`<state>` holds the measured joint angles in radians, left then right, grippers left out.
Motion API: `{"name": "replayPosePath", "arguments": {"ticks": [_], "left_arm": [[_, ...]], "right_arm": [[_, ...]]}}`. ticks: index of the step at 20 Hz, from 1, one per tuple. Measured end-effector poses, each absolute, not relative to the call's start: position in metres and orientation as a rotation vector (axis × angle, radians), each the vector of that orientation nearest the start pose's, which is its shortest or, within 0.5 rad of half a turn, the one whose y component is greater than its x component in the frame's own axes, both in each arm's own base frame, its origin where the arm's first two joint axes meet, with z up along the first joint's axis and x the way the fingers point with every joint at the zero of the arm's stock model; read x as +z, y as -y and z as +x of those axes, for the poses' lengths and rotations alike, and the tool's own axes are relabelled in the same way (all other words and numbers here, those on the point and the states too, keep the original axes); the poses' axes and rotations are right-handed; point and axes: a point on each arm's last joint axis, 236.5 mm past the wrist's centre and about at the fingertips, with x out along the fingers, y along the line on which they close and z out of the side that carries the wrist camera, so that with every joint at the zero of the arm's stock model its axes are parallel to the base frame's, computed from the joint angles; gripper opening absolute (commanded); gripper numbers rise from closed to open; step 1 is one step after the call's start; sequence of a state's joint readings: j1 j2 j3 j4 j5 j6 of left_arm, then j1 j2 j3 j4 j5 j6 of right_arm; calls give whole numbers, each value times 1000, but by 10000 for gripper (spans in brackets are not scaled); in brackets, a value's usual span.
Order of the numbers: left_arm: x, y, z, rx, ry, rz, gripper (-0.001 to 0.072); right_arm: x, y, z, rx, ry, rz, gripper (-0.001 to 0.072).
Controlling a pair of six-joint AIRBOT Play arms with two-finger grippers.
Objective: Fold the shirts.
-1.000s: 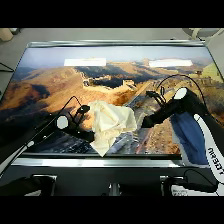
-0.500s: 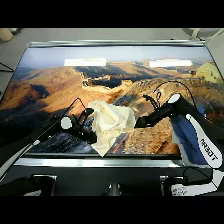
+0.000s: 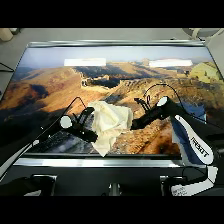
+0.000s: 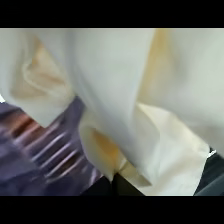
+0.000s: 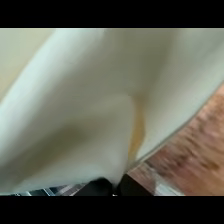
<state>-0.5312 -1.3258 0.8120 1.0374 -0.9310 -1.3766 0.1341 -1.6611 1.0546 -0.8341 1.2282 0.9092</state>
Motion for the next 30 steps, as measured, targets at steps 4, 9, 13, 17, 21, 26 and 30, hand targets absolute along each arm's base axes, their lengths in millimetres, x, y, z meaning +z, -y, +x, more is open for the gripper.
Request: {"name": "replayPosePath", "arguments": {"ticks": [4,9,13,17,21,26,30], "left_arm": [[-50,265,262,-735,-1350,-27,25],[101,282,318,-808,-929,49,24],[343,262,328,-783,-311,56,25],[526,207,259,-734,167,-58,24],[552,191,233,-735,210,-94,25],[529,194,253,-700,118,-47,25],[452,209,304,-642,-121,25,25]], "right_arm": [[-91,-194,320,919,-1482,157,19],[31,-182,388,907,-1073,-168,20],[273,-158,424,683,-420,-429,20],[501,-123,330,433,194,-500,20],[564,-103,251,341,383,-540,21],[533,-91,257,317,235,-632,22],[450,-85,325,358,-82,-701,23]]}}
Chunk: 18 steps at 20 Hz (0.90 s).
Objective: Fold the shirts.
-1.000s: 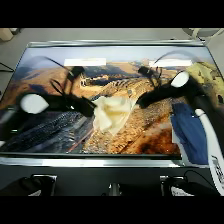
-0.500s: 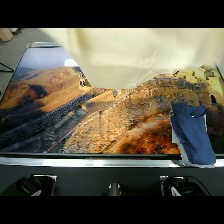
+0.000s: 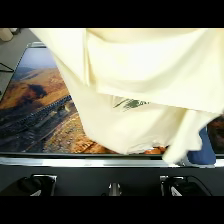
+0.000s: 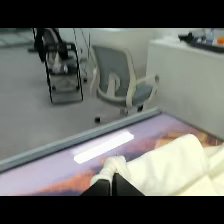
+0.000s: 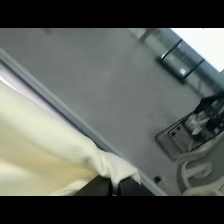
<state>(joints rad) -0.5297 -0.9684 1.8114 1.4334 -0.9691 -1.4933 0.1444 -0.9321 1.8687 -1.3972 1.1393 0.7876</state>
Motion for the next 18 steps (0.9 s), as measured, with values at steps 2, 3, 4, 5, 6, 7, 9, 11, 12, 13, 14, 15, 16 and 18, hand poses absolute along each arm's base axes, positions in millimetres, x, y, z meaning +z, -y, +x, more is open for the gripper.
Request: {"name": "replayPosePath", "arguments": {"ticks": [2,3,4,5,6,7,9,11,12,13,14,15,16,18], "left_arm": [[381,223,333,-625,-312,63,25],[342,229,346,-614,-408,79,25],[306,234,357,-603,-488,83,25],[265,239,367,-589,-578,89,25],[229,243,374,-575,-653,86,25],[194,246,380,-559,-720,78,25],[137,249,386,-528,-833,69,25],[101,241,395,-481,-902,48,26],[98,235,399,-465,-908,37,25],[98,228,404,-447,-907,27,25],[99,219,408,-425,-905,13,25],[99,208,413,-401,-907,-1,25],[99,198,415,-379,-914,-10,25],[95,176,417,-333,-948,-23,26]], "right_arm": [[389,-88,368,419,-278,-713,23],[353,-91,391,454,-382,-710,23],[314,-93,414,486,-493,-700,23],[279,-97,437,507,-579,-666,23],[246,-102,458,518,-651,-613,24],[207,-108,476,533,-737,-545,113],[152,-125,498,571,-845,-418,586],[104,-143,495,638,-980,-310,594],[97,-145,487,663,-1019,-298,588],[92,-143,477,683,-1064,-296,580],[92,-141,468,699,-1092,-296,580],[94,-139,458,713,-1120,-292,580],[92,-139,443,732,-1158,-291,580],[82,-145,410,771,-1227,-286,580]]}}
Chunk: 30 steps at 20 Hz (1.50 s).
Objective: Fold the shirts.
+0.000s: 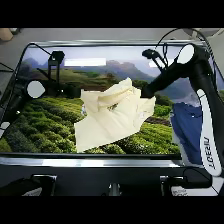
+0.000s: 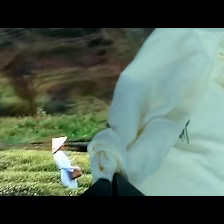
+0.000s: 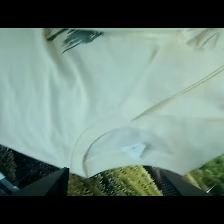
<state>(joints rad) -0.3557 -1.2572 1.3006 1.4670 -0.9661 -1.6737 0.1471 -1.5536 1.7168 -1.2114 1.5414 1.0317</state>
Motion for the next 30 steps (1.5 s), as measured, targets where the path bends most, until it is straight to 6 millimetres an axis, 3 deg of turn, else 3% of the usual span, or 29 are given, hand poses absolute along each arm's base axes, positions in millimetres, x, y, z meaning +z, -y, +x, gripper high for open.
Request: {"name": "replayPosePath", "arguments": {"ticks": [2,5,8,11,18,23,24,27,28,30], "left_arm": [[90,160,417,-303,-978,-22,26],[85,149,413,-294,-1010,-3,25],[83,144,412,-292,-1022,4,26],[82,143,410,-292,-1030,8,26],[81,142,410,-292,-1033,11,25],[82,142,411,-292,-1030,11,26],[82,142,411,-292,-1030,11,25],[82,142,411,-292,-1029,11,25],[82,142,411,-292,-1029,11,25],[83,142,411,-292,-1027,11,26]], "right_arm": [[54,-153,371,796,-1312,-250,582],[10,-185,311,852,-1398,-29,608],[-21,-211,276,847,-1440,208,690],[-48,-226,247,788,-1507,316,700],[-81,-254,257,538,-1459,464,699],[-93,-277,250,479,-1468,513,696],[-94,-280,251,467,-1461,523,663],[-98,-283,263,422,-1410,554,438],[-99,-283,268,415,-1386,551,5],[-95,-280,279,435,-1335,507,19]]}}
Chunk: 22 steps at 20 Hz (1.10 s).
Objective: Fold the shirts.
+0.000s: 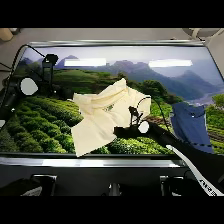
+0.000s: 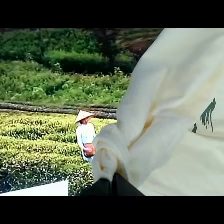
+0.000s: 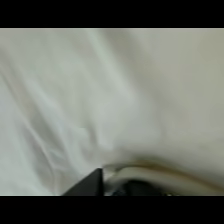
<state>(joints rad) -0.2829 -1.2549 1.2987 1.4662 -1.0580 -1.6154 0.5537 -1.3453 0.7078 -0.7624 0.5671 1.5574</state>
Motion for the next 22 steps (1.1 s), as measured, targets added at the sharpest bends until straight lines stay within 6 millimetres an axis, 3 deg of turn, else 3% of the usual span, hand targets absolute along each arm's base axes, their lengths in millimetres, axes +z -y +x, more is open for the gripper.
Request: {"name": "replayPosePath", "arguments": {"ticks": [3,4,6,8,10,11,12,14,16,18,20,22], "left_arm": [[102,139,414,-290,-981,1,25],[119,136,416,-288,-943,-6,25],[175,126,423,-275,-809,-31,25],[260,103,422,-234,-610,-91,26],[357,70,396,-175,-380,-183,25],[397,58,374,-158,-278,-218,25],[434,50,349,-152,-177,-245,25],[487,40,294,-155,-16,-280,26],[520,37,247,-169,97,-290,25],[534,34,216,-174,158,-277,25],[526,34,209,-167,131,-250,25],[500,34,218,-154,41,-229,25]], "right_arm": [[-59,-275,300,544,-1215,378,18],[-36,-269,314,579,-1143,319,18],[28,-243,339,636,-990,128,18],[127,-197,368,589,-757,-66,19],[251,-146,371,476,-483,-179,18],[314,-123,356,415,-348,-214,18],[363,-105,335,366,-240,-237,18],[427,-78,293,291,-92,-250,18],[454,-64,267,250,-30,-246,19],[459,-57,258,228,-29,-249,19],[454,-54,262,217,-59,-266,20],[434,-55,279,220,-143,-299,19]]}}
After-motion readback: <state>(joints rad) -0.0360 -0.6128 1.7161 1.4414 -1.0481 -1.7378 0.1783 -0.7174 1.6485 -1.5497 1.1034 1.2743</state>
